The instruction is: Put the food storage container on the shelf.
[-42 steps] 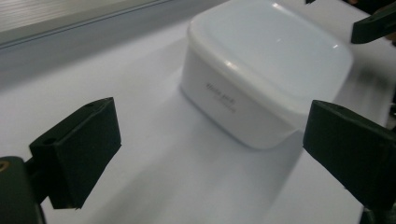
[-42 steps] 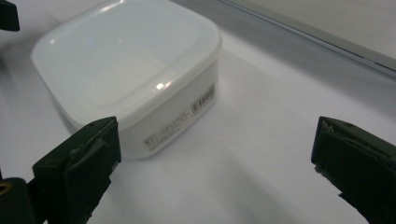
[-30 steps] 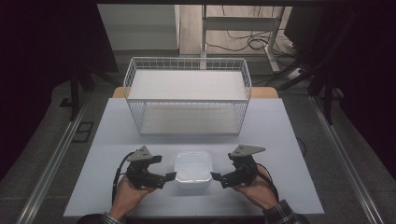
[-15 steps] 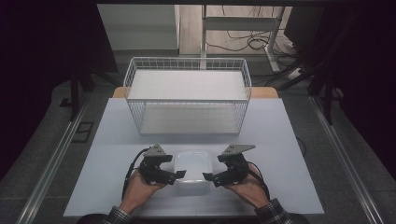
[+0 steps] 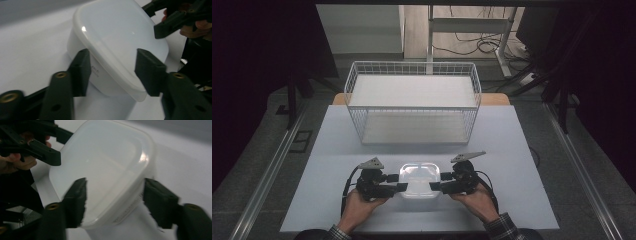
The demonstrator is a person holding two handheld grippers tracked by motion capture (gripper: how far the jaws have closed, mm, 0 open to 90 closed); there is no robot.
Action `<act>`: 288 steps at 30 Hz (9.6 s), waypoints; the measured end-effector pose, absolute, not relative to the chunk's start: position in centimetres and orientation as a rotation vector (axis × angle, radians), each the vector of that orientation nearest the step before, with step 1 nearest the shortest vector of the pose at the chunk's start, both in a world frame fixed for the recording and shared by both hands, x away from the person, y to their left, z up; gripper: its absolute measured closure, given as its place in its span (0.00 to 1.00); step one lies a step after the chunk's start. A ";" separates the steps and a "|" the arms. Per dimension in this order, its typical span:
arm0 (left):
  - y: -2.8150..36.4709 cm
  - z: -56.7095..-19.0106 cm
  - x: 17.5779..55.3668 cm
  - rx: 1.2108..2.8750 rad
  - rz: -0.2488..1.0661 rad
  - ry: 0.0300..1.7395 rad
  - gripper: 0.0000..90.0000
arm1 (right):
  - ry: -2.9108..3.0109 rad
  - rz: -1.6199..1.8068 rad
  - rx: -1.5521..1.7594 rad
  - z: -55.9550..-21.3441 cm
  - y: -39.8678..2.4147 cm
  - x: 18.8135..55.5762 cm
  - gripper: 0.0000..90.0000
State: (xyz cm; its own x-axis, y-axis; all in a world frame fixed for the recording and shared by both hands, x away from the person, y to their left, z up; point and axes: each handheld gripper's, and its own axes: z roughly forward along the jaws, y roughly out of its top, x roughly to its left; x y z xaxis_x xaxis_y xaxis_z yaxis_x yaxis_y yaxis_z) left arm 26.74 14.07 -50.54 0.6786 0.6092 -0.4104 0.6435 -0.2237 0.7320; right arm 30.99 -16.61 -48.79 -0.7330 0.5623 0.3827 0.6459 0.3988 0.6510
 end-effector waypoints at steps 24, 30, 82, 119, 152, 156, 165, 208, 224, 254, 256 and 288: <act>14.9 -48.2 26.4 1.821 0.093 1.050 0.87 | -2.586 -1.434 -1.206 -46.5 -16.9 28.8 0.88; 15.1 -47.3 27.5 1.816 0.121 1.047 0.87 | -2.618 -1.461 -1.188 -45.6 -16.6 30.0 0.88; 15.0 -49.0 38.6 1.697 0.246 1.147 0.84 | -2.687 -1.562 -1.367 -45.9 -13.6 41.6 0.85; 14.6 -49.9 41.2 1.697 0.314 1.197 0.51 | -2.746 -1.586 -1.478 -48.3 -12.5 43.2 0.58; 18.0 -51.3 27.4 1.855 0.358 0.995 0.02 | -2.895 -1.557 -1.151 -51.0 -5.3 42.7 0.99; 18.7 -51.5 27.1 1.844 0.346 1.015 0.03 | -2.908 -1.556 -1.158 -51.1 -4.8 43.0 0.99; 18.8 -51.8 26.8 1.868 0.353 1.016 0.03 | -2.896 -1.568 -1.197 -51.1 -4.5 43.6 0.99; 18.3 -52.4 27.1 1.942 0.276 1.002 0.04 | -2.857 -1.437 -1.061 -48.2 -9.6 38.9 0.12; 18.6 -52.5 27.2 1.946 0.277 1.011 0.05 | -2.877 -1.419 -1.075 -49.1 -11.6 37.8 0.02; 18.4 -52.6 27.0 1.947 0.284 0.964 0.04 | -2.873 -1.444 -1.057 -47.5 -15.2 34.9 0.03; 18.4 -52.6 26.9 1.942 0.280 0.941 0.03 | -2.873 -1.452 -1.058 -47.3 -15.4 34.6 0.03; 18.1 -52.7 26.8 1.963 0.318 0.944 0.03 | -2.864 -1.445 -1.173 -48.0 -20.3 31.3 0.03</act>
